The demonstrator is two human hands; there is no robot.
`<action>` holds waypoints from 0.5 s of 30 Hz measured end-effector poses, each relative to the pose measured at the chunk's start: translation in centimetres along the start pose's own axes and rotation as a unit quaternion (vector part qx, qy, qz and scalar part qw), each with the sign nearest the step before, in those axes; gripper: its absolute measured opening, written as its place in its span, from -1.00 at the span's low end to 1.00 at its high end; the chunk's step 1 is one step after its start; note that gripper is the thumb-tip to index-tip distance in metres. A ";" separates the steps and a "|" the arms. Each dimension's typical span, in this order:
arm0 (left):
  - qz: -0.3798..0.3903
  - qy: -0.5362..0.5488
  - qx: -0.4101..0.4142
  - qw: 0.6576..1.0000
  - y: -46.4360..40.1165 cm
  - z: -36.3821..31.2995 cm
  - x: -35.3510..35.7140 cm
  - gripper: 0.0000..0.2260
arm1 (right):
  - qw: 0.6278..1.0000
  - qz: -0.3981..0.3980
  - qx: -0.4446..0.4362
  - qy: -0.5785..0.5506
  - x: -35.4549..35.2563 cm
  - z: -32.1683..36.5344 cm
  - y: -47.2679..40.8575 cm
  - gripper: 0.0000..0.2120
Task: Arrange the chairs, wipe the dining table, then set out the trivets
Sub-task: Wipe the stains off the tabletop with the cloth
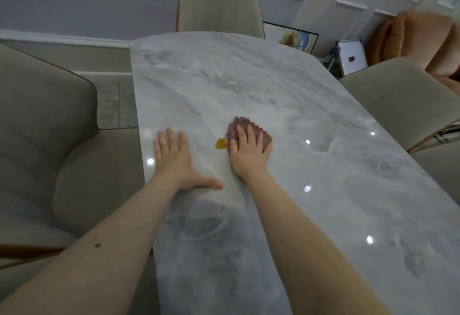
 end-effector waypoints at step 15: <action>0.014 0.006 0.012 1.000 0.5 0.0 -0.5 0.41 | 0.997 -0.003 -0.056 0.043 -1.0 -4.4 0.4 -0.52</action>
Point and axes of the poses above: each hand's wrist, its own y-axis away from the middle knuckle, its own x-axis out of the palm, z = x × y, the point moved 2 cm from there along -y, towards the middle knuckle, and after that the axes turned 1 degree about z, right-handed, at the moved point
